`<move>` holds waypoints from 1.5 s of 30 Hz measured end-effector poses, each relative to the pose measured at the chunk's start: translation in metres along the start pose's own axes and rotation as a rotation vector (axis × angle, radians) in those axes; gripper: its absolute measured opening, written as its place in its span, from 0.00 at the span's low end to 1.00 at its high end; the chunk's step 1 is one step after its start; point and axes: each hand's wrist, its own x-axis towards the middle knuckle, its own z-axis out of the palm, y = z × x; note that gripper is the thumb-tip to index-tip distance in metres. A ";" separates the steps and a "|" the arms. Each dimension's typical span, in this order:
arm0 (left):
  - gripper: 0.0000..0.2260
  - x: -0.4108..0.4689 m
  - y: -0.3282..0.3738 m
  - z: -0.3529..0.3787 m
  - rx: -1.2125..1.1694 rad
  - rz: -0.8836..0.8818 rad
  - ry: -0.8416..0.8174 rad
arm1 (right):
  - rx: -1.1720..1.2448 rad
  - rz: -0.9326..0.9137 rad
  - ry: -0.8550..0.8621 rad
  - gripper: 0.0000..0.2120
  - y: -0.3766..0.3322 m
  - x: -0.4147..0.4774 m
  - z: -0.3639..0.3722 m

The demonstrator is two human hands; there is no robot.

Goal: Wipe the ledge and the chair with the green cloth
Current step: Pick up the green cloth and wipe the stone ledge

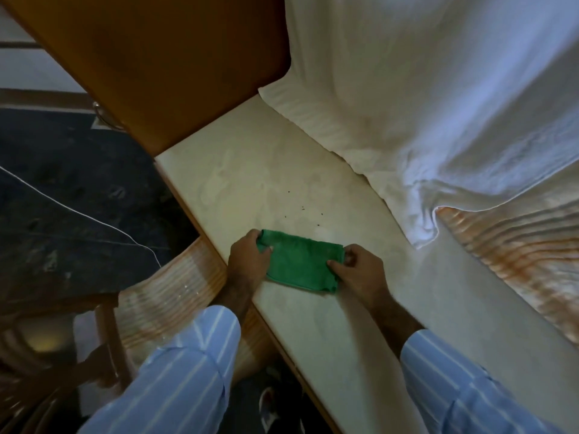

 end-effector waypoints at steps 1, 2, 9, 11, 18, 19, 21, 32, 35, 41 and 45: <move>0.19 -0.005 0.000 0.004 0.064 0.030 0.049 | -0.031 -0.031 0.020 0.10 0.002 0.000 -0.002; 0.21 -0.010 0.002 0.007 0.158 0.091 0.119 | -0.098 -0.079 0.052 0.12 0.003 0.001 -0.005; 0.28 -0.061 0.007 0.056 0.438 0.432 -0.093 | -0.546 -0.308 0.260 0.24 0.050 -0.001 -0.016; 0.31 -0.073 -0.008 0.065 0.491 0.393 -0.085 | -0.602 -0.350 0.233 0.26 0.062 -0.002 -0.017; 0.32 -0.043 -0.021 0.063 0.488 0.450 -0.086 | -0.669 -0.352 0.260 0.27 0.057 -0.001 -0.014; 0.32 -0.033 -0.021 0.062 0.517 0.482 -0.092 | -0.674 -0.354 0.264 0.27 0.058 -0.001 -0.014; 0.32 -0.010 -0.019 0.060 0.557 0.546 -0.079 | -0.684 -0.362 0.276 0.27 0.058 -0.002 -0.014; 0.39 0.142 0.065 0.044 0.549 0.473 -0.034 | -0.696 -0.352 0.296 0.27 0.052 -0.002 -0.015; 0.38 0.140 0.066 0.044 0.529 0.480 -0.021 | -0.696 -0.356 0.304 0.27 0.051 -0.004 -0.016; 0.32 0.084 0.027 0.035 0.571 0.546 -0.027 | -0.698 -0.355 0.301 0.27 0.048 -0.004 -0.016; 0.28 0.023 -0.001 0.031 0.571 0.596 -0.023 | -0.686 -0.343 0.289 0.27 0.045 -0.007 -0.017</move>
